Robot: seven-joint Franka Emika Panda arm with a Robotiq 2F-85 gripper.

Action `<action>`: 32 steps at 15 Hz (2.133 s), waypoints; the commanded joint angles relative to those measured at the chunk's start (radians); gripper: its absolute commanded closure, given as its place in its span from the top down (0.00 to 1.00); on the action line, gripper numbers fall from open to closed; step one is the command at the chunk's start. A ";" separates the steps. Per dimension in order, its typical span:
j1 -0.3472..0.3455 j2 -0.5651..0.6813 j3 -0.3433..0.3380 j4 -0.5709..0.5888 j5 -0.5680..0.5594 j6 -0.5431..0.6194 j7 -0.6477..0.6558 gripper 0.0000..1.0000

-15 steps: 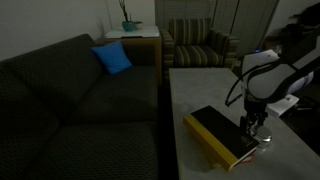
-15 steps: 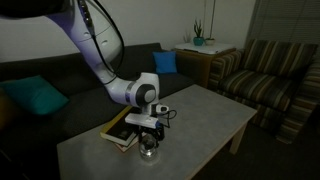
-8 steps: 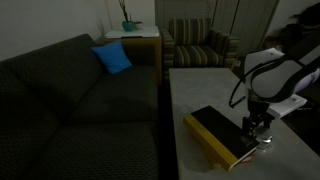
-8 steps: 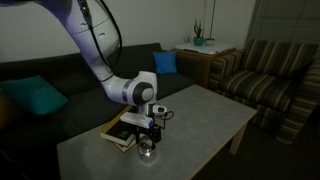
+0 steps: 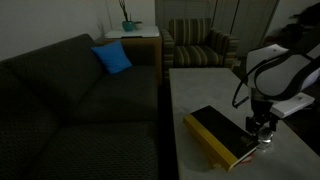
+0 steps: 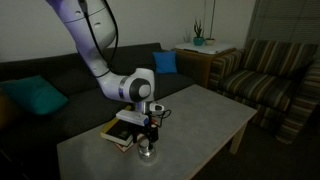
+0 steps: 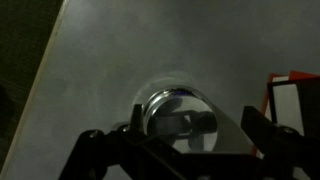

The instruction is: Remove the silver lid from the silver tin

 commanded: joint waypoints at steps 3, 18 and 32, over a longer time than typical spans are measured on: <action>0.005 -0.004 -0.016 -0.024 0.020 0.027 -0.036 1.00; 0.015 -0.019 -0.048 -0.061 0.081 0.081 0.049 1.00; 0.093 -0.031 -0.071 -0.109 0.072 0.126 0.091 0.72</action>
